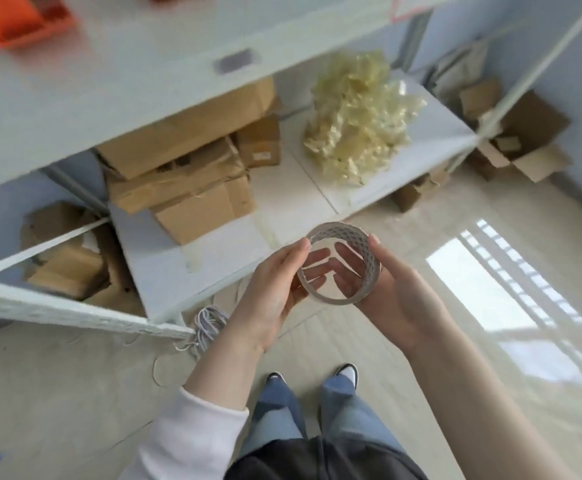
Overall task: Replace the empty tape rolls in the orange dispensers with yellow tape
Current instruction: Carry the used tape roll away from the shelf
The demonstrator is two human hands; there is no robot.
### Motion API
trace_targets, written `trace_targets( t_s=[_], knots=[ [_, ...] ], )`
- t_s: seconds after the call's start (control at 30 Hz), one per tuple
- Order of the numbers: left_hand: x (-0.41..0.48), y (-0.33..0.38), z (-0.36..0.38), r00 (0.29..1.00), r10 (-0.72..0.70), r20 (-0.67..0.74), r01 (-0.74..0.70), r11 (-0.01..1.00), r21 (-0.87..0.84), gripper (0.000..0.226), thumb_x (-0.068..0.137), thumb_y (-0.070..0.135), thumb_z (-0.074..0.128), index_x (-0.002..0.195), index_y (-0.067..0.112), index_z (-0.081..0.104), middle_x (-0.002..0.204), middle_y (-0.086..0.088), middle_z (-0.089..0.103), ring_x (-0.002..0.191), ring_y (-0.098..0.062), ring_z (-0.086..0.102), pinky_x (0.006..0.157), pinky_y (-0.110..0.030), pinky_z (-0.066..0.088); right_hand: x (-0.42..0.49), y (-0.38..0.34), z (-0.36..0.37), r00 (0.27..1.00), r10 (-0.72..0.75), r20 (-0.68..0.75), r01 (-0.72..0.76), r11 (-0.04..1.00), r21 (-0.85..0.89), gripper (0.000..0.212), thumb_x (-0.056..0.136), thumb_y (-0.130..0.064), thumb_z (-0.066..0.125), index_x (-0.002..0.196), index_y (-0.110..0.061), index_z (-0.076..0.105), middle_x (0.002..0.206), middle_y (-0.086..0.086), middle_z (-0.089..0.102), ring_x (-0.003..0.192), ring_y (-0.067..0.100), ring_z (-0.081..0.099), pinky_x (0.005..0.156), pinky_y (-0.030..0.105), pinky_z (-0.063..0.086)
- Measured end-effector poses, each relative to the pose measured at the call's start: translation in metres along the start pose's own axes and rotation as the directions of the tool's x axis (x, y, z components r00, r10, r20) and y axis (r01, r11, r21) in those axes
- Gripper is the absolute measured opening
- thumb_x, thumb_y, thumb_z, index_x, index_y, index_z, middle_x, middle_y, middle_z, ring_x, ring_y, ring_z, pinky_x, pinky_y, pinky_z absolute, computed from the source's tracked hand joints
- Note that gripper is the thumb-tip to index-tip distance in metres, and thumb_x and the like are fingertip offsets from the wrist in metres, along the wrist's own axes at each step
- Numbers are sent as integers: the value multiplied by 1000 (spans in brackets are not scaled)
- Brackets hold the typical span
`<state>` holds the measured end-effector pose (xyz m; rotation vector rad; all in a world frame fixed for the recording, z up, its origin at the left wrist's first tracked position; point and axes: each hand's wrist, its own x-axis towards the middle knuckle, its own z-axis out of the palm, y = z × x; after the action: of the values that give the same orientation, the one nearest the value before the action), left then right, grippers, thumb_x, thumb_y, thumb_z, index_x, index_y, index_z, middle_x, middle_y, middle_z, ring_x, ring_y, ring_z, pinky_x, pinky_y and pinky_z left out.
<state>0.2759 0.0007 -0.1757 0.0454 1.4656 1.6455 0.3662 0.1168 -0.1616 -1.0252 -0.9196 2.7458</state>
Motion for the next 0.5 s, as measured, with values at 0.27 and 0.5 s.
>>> trace_targets(
  t_s=[0.27, 0.5],
  knots=[
    [53, -40, 168, 945, -189, 267, 151, 976, 155, 30, 91, 32, 48, 109, 15, 64, 113, -9, 69, 102, -21, 66, 96, -34, 49, -58, -76, -137, 941, -169, -293, 227, 957, 178, 25, 92, -29, 43, 94, -15, 64, 77, -6, 73, 83, 12, 61, 71, 19, 51],
    [91, -57, 285, 852, -285, 440, 155, 939, 308, 40, 91, 34, 49, 120, 9, 59, 117, -11, 68, 102, -20, 67, 91, -31, 51, -89, -129, -220, 825, -270, -497, 459, 833, 308, 15, 91, -26, 48, 90, -20, 62, 78, -5, 72, 88, 14, 61, 74, 22, 51]
  ],
)
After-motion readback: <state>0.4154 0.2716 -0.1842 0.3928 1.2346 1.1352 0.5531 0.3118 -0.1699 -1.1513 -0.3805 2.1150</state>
